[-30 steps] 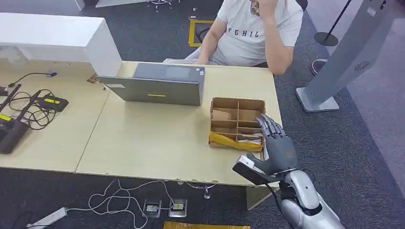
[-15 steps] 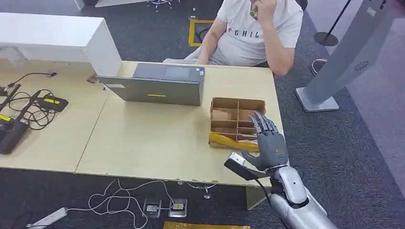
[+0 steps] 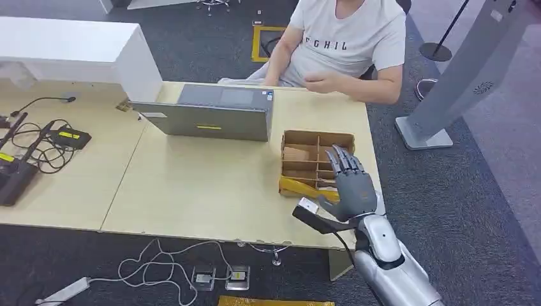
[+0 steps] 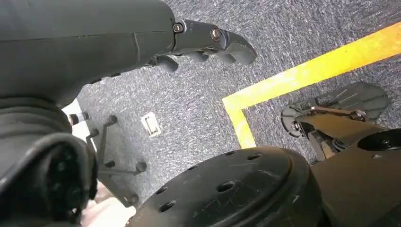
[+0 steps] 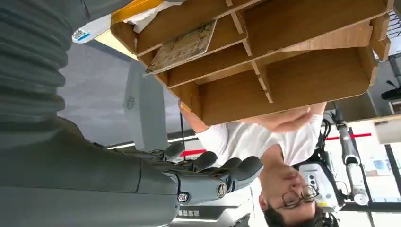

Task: Pass the card to the sensor for recognition and then transmit it.

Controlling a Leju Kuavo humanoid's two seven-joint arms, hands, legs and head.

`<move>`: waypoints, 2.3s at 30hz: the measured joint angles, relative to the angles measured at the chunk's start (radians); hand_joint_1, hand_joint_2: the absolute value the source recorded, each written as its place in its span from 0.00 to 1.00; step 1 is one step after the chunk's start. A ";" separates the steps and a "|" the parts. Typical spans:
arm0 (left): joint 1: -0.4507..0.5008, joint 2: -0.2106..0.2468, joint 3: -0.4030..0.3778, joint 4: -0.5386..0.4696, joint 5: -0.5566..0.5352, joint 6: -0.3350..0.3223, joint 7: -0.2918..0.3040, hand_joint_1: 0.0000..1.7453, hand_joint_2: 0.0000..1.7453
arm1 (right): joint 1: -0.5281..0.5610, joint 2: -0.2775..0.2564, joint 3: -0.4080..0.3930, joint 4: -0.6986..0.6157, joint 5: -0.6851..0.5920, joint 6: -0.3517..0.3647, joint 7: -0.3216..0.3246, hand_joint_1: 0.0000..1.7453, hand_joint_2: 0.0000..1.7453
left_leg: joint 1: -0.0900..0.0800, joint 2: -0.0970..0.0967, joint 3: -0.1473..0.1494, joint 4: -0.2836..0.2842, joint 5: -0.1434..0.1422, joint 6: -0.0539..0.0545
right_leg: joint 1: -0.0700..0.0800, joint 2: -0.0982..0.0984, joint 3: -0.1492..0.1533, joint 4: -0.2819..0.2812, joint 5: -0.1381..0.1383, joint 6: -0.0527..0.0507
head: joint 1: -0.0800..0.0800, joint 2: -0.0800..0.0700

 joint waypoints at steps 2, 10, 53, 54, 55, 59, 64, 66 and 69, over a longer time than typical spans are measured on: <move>0.000 0.000 0.000 0.000 -0.001 0.000 0.000 0.00 0.00 | -0.002 0.000 -0.005 0.000 0.000 0.007 0.000 0.00 1.00 | 0.000 0.000 0.000 0.000 0.000 0.000 | 0.000 0.000 0.000 0.000 0.000 0.000 | 0.000 0.000; 0.000 0.000 0.000 0.000 0.000 -0.002 0.000 0.00 0.00 | -0.008 0.000 -0.016 0.000 0.000 0.051 0.000 0.00 1.00 | 0.000 0.000 0.000 0.000 0.000 0.000 | 0.000 0.000 0.000 0.000 0.000 0.000 | 0.000 0.000; -0.001 0.000 -0.004 0.000 -0.041 0.002 -0.001 0.00 0.00 | -0.012 -0.077 -0.076 -0.111 0.059 0.205 0.021 0.00 1.00 | 0.000 0.000 0.000 0.000 0.000 0.000 | 0.000 0.000 0.000 0.000 0.000 0.000 | 0.000 0.000; -0.001 0.000 -0.004 0.000 -0.041 0.002 -0.001 0.00 0.00 | -0.012 -0.077 -0.075 -0.111 0.060 0.208 0.021 0.00 1.00 | 0.000 0.000 0.000 0.000 0.000 0.000 | 0.000 0.000 0.000 0.000 0.000 0.000 | 0.000 0.000; -0.001 0.000 -0.004 0.000 -0.041 0.002 -0.001 0.00 0.00 | -0.012 -0.076 -0.073 -0.111 0.062 0.210 0.021 0.00 1.00 | 0.000 0.000 0.000 0.000 0.000 0.000 | 0.000 0.000 0.000 0.000 0.000 0.000 | 0.000 0.000; -0.001 0.000 -0.004 0.000 -0.040 0.002 -0.001 0.00 0.00 | -0.011 -0.071 -0.062 -0.111 0.066 0.220 0.021 0.00 1.00 | 0.000 0.000 0.000 0.000 0.000 0.000 | 0.000 0.000 0.000 0.000 0.000 0.000 | 0.000 0.000; -0.001 0.000 -0.004 0.000 -0.041 0.002 -0.001 0.00 0.00 | -0.011 -0.066 -0.049 -0.111 0.069 0.228 0.021 0.00 1.00 | 0.000 0.000 0.000 0.000 0.000 0.000 | 0.000 0.000 0.000 0.000 0.000 0.000 | 0.000 0.000; -0.001 0.000 -0.005 0.000 -0.042 0.003 -0.001 0.00 0.00 | -0.011 -0.066 -0.044 -0.111 0.073 0.226 0.021 0.00 1.00 | 0.000 0.000 0.000 0.000 0.000 0.000 | 0.000 0.000 0.000 0.000 0.000 0.000 | 0.000 0.000; -0.001 0.000 -0.006 0.000 -0.044 0.004 -0.001 0.00 0.00 | -0.011 -0.065 -0.036 -0.111 0.091 0.221 0.021 0.00 1.00 | 0.000 0.000 0.000 0.000 0.000 0.000 | 0.000 0.000 0.000 0.000 0.000 0.000 | 0.000 0.000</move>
